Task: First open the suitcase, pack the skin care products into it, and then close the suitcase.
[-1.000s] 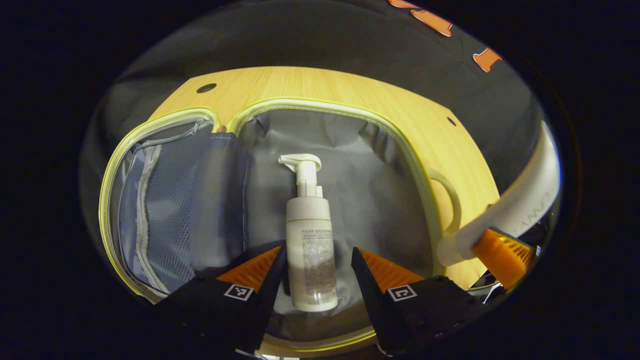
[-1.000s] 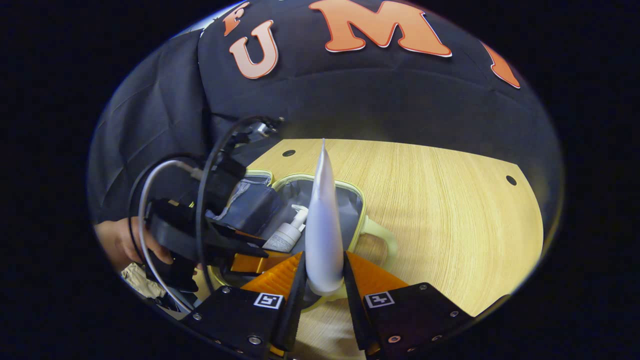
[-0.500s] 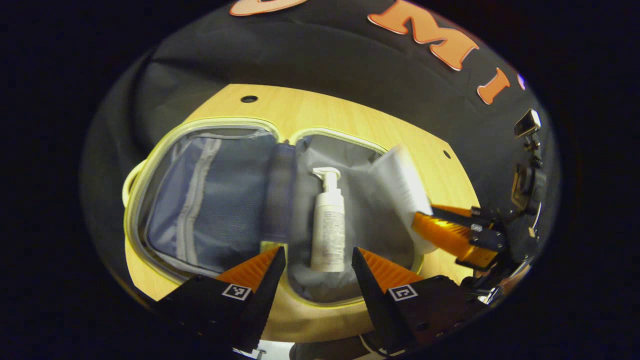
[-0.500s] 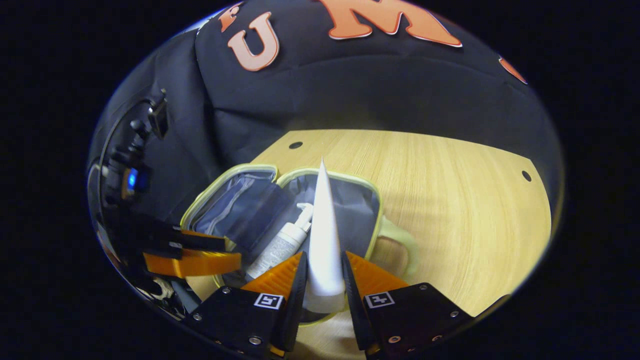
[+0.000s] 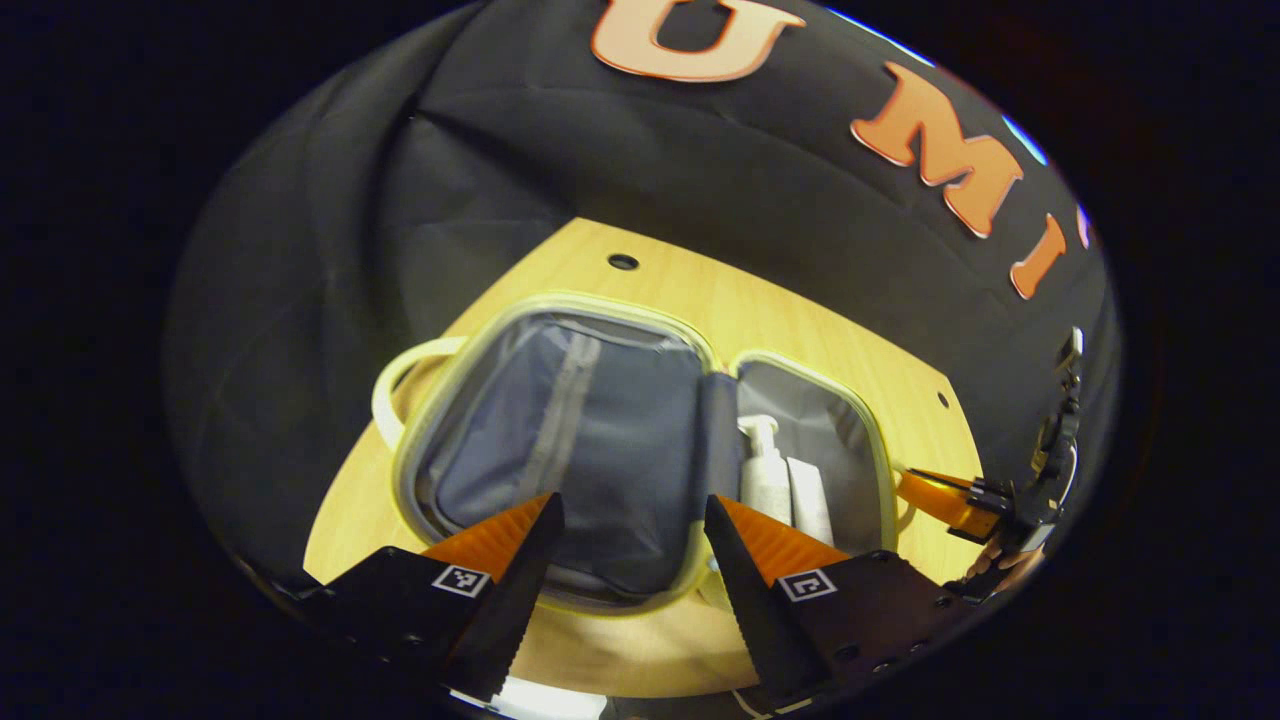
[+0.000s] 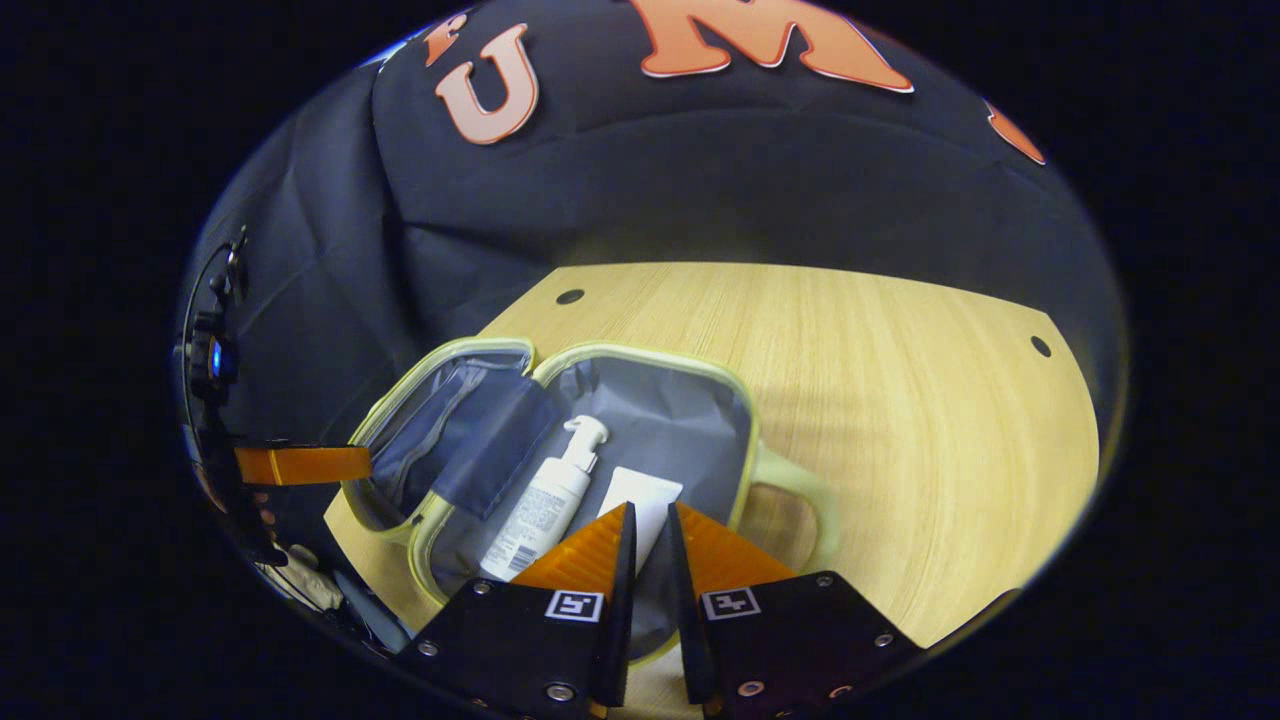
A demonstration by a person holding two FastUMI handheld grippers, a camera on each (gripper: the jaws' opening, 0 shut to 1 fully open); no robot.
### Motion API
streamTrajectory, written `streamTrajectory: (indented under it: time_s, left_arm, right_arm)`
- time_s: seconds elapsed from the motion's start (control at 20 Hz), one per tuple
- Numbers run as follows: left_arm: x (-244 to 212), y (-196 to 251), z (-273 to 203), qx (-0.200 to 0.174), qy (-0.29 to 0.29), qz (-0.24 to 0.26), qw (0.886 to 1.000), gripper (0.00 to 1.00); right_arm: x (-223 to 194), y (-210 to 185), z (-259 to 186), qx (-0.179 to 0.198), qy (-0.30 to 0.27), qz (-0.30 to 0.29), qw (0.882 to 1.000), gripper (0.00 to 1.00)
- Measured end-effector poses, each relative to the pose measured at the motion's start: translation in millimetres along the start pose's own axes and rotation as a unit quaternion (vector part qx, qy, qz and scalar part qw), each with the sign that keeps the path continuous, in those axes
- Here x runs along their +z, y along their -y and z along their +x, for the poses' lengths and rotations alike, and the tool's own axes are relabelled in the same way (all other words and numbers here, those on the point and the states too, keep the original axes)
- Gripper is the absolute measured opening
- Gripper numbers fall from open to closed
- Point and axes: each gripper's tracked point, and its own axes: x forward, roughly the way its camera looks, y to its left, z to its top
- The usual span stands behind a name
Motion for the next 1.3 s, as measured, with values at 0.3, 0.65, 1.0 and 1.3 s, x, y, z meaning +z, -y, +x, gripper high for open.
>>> streamTrajectory:
  time_s: [0.3,0.65,1.0,1.3]
  left_arm:
    - [33,-73,-4,0.043,0.027,-0.048,0.998,0.89]
    - [53,-143,14,0.021,0.053,-0.198,0.978,0.9]
    - [47,-175,51,-0.048,0.047,-0.35,0.934,0.89]
    - [47,-184,61,-0.103,0.055,-0.403,0.908,0.56]
  right_arm:
    - [53,32,-39,-0.053,0.069,-0.013,0.996,0.16]
    - [89,46,-79,-0.085,0.114,-0.034,0.989,0.54]
    - [106,42,-101,-0.091,0.136,-0.048,0.985,0.67]
    - [108,48,-115,-0.109,0.142,-0.056,0.982,0.7]
